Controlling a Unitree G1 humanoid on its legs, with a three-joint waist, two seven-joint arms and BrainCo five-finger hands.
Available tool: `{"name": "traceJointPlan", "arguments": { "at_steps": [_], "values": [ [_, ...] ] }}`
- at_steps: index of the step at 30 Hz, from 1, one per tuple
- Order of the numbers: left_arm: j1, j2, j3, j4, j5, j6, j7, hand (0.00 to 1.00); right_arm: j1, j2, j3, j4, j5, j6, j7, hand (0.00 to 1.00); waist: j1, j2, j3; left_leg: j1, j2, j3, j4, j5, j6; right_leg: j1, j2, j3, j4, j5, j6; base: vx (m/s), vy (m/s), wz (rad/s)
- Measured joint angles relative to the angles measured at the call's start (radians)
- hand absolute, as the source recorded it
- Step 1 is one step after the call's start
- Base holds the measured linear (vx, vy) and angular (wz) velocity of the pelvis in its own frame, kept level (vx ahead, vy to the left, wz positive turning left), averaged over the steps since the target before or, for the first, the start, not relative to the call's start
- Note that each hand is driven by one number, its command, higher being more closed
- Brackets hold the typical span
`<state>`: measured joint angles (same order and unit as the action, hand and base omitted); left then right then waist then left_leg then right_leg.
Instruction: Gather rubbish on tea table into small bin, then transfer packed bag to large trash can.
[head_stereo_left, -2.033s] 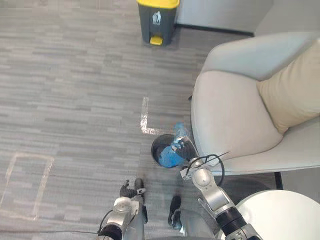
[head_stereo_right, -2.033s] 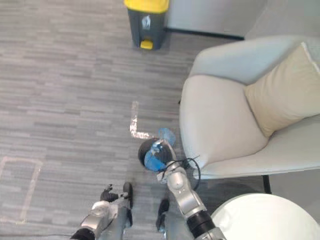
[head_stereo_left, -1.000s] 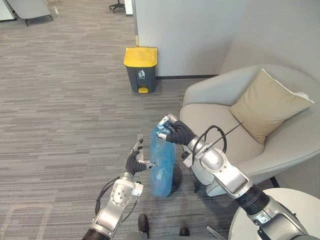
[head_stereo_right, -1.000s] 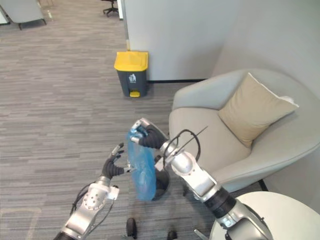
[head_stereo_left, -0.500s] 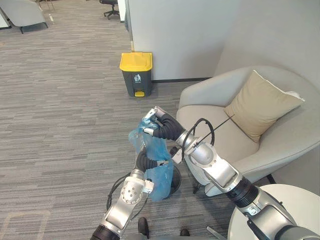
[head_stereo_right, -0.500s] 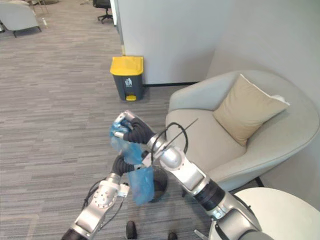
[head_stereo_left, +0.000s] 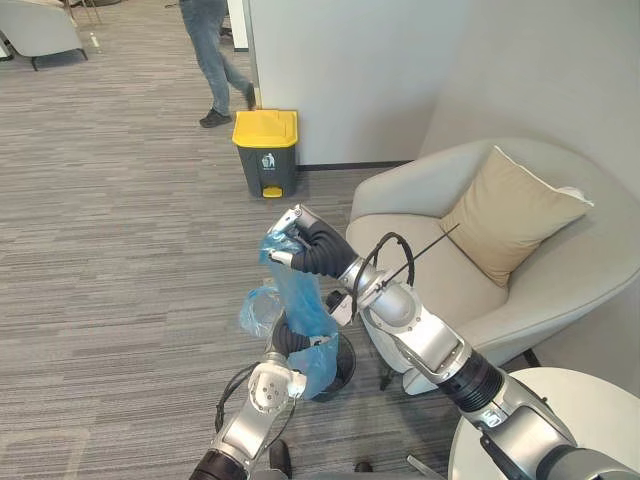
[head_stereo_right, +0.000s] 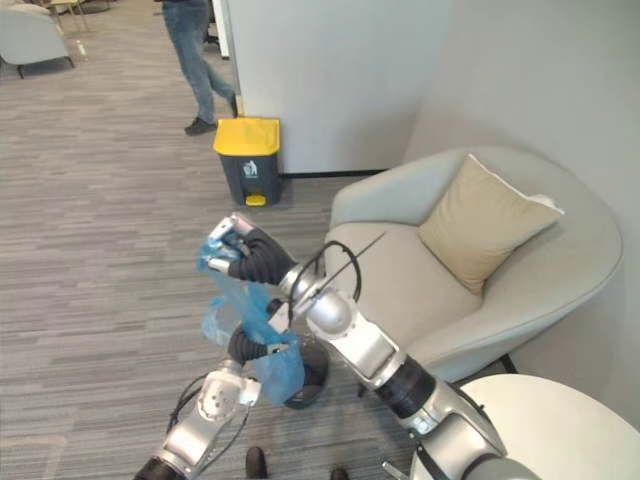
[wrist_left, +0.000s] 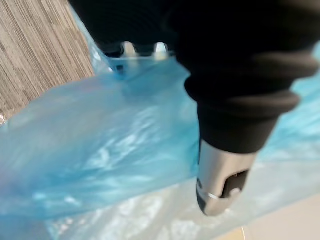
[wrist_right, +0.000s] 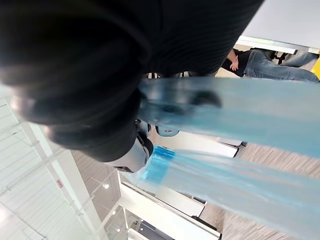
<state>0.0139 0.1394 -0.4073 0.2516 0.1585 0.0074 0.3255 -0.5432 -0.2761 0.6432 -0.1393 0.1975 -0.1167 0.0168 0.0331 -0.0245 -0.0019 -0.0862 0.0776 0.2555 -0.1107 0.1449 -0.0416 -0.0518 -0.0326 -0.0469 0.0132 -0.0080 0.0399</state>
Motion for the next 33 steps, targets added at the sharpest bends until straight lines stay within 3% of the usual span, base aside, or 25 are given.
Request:
{"name": "traceJointPlan", "arguments": {
  "at_steps": [3,4,12,18,24,33],
  "values": [
    [-0.001,-0.006,0.001,0.018,0.013,0.0,0.002,0.0,-0.003,0.002,0.009,0.0,0.006,0.0,0.0,1.0,0.0,0.0,0.0,0.0,0.0,0.0,0.0,0.0,0.0,0.001,0.0,0.0,0.001,0.001,-0.001,0.04,-0.001,0.0],
    [-0.001,-0.007,-0.001,0.025,0.017,0.0,0.002,1.0,-0.008,0.003,0.016,0.0,0.021,0.0,0.001,1.0,0.0,0.0,0.0,0.0,0.0,0.0,0.0,0.0,0.0,0.001,0.0,0.0,0.001,0.001,-0.001,0.03,0.0,0.0],
    [-0.025,-0.009,-0.006,0.037,0.016,0.0,0.004,1.0,-0.026,0.047,0.042,0.0,0.087,0.0,0.003,1.0,-0.002,-0.003,-0.002,0.001,0.001,0.006,0.0,-0.001,-0.001,-0.002,0.001,0.006,-0.001,0.001,-0.001,0.01,0.001,-0.01],
    [-0.047,-0.004,-0.015,0.037,-0.007,0.0,0.008,1.0,-0.025,0.071,0.064,0.0,0.087,0.0,0.006,1.0,-0.025,-0.018,-0.011,0.005,0.001,0.015,0.0,-0.003,-0.004,-0.003,0.001,0.017,0.0,0.002,-0.002,0.01,0.001,-0.05],
    [-0.061,-0.004,-0.011,0.033,-0.046,0.0,0.023,1.0,0.043,0.071,0.078,0.006,0.078,-0.002,0.021,1.0,-0.029,-0.019,-0.012,0.016,0.002,0.032,0.0,-0.008,-0.006,-0.001,0.001,0.032,0.0,0.003,0.0,0.03,0.0,-0.08],
    [-0.043,0.005,0.045,-0.053,-0.082,0.0,0.021,1.0,0.255,-0.022,0.026,0.079,-0.124,-0.002,0.029,1.0,-0.034,-0.021,-0.008,0.015,0.0,0.032,0.0,-0.011,-0.004,0.0,-0.001,0.032,0.0,-0.006,0.009,0.04,-0.001,0.0]
  ]
}}
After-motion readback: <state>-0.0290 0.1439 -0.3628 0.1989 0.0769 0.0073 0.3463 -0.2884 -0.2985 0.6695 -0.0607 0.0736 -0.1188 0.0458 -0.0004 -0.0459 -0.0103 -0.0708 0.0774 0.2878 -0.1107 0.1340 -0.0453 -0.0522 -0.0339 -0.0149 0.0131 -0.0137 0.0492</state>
